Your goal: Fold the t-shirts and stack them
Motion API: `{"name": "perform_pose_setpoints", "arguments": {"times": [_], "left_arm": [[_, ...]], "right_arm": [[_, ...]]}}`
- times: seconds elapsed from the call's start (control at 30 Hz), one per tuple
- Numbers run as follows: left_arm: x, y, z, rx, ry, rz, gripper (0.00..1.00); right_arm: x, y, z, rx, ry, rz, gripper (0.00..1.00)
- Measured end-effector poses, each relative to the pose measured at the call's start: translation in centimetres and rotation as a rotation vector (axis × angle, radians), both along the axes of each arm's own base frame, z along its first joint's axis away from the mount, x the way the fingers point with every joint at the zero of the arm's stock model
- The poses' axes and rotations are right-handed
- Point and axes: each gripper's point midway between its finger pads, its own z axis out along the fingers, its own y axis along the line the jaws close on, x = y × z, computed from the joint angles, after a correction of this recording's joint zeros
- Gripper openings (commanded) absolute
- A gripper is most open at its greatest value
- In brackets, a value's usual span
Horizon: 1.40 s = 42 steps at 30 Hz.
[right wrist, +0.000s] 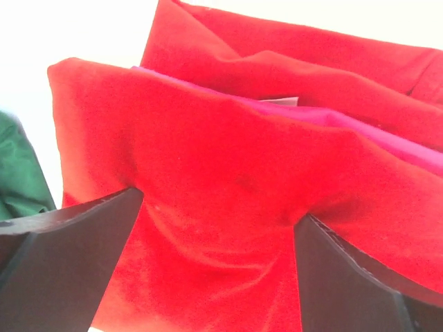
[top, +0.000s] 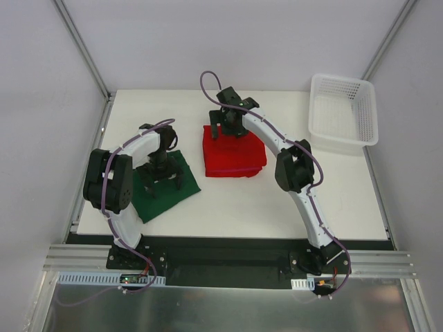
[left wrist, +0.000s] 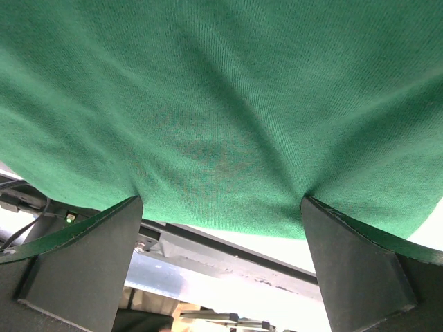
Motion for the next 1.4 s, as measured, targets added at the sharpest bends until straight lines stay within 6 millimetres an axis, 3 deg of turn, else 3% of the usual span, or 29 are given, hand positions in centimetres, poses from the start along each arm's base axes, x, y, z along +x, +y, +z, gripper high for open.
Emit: {"name": "perform_pose_setpoints", "arguments": {"times": [0.13, 0.23, 0.37, 0.57, 0.63, 0.7, 0.77, 1.03, 1.1, 1.4], "left_arm": [[0.0, 0.0, 0.1, 0.000, 0.000, -0.001, 0.99], [0.0, -0.1, 0.1, 0.000, 0.000, -0.002, 0.99], [0.0, -0.3, 0.1, 0.001, -0.001, -0.014, 0.99], [-0.1, -0.1, -1.7, 0.034, 0.053, -0.029, 0.99], [-0.3, -0.3, -1.9, 0.020, 0.081, -0.035, 0.99], [-0.4, -0.4, -2.0, 0.014, 0.083, -0.041, 0.99], [-0.7, -0.5, -2.0, 0.004, 0.089, -0.041, 0.99], [-4.6, -1.5, -2.0, -0.012, 0.097, -0.111, 0.99], [-5.8, -1.9, -2.0, -0.008, 0.104, -0.146, 0.99], [-9.8, -4.6, -1.5, -0.003, 0.084, -0.277, 0.99]], "right_arm": [[-0.2, -0.2, 0.2, 0.000, -0.009, -0.007, 0.96], [-0.6, -0.2, 2.4, 0.016, -0.031, -0.004, 0.96], [-2.7, -0.9, 8.6, 0.069, -0.083, 0.009, 0.96], [-10.8, -4.1, 20.0, 0.208, -0.203, 0.061, 0.96], [-13.2, -5.1, 22.7, 0.251, -0.245, 0.085, 0.96], [-15.1, -6.1, 23.8, 0.263, -0.268, 0.101, 0.96], [-16.0, -7.2, 23.0, 0.234, -0.262, 0.099, 0.96], [-17.5, -9.4, 10.8, -0.022, 0.025, 0.087, 0.96], [-17.6, -9.7, 9.9, -0.052, 0.053, 0.084, 0.96], [-16.7, -11.8, 9.6, -0.147, 0.017, 0.053, 0.96]]}}
